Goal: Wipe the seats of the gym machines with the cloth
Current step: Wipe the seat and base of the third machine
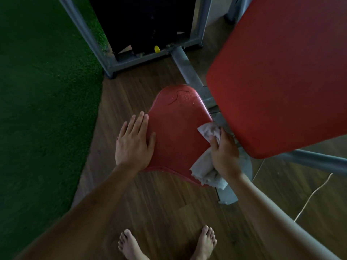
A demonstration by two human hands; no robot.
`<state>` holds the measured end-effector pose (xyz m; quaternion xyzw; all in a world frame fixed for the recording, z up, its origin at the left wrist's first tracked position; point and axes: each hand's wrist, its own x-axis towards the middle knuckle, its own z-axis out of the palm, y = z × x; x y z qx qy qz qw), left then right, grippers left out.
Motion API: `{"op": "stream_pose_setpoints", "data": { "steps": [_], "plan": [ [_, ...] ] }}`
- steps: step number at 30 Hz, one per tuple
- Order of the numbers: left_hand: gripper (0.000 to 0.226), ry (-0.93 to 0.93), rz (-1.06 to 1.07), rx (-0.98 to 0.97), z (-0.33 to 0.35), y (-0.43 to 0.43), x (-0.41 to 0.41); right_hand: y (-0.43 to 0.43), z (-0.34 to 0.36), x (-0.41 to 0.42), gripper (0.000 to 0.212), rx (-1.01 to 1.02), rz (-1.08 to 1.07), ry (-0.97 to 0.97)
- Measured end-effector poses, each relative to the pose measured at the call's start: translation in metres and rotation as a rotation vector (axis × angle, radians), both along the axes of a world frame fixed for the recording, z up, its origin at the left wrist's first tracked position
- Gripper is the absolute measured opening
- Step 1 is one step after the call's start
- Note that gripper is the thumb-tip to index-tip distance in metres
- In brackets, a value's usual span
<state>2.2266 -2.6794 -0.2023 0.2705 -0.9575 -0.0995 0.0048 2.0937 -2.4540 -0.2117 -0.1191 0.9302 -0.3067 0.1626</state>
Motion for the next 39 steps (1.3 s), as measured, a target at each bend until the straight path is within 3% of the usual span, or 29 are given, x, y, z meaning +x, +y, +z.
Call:
{"op": "stream_pose_setpoints", "data": {
  "steps": [13,18,24,33,39],
  "plan": [
    [0.060,0.003,0.034,0.024,0.004,0.001,-0.002,0.018,0.004,0.012,0.056,-0.047,0.013,-0.026],
    [0.043,0.087,0.203,0.146,0.013,0.001,-0.016,-0.010,0.001,-0.004,0.050,-0.037,-0.007,-0.011],
    [0.046,0.073,0.115,0.080,0.007,0.001,-0.013,-0.043,0.001,-0.027,0.059,0.040,0.095,0.094],
    [0.045,0.097,0.136,0.071,0.002,-0.001,-0.013,-0.030,-0.004,-0.038,0.048,-0.110,0.108,0.026],
    [0.046,0.092,0.141,0.073,0.001,-0.001,-0.013,-0.036,-0.006,-0.048,0.043,-0.068,0.086,-0.011]
  ]
}}
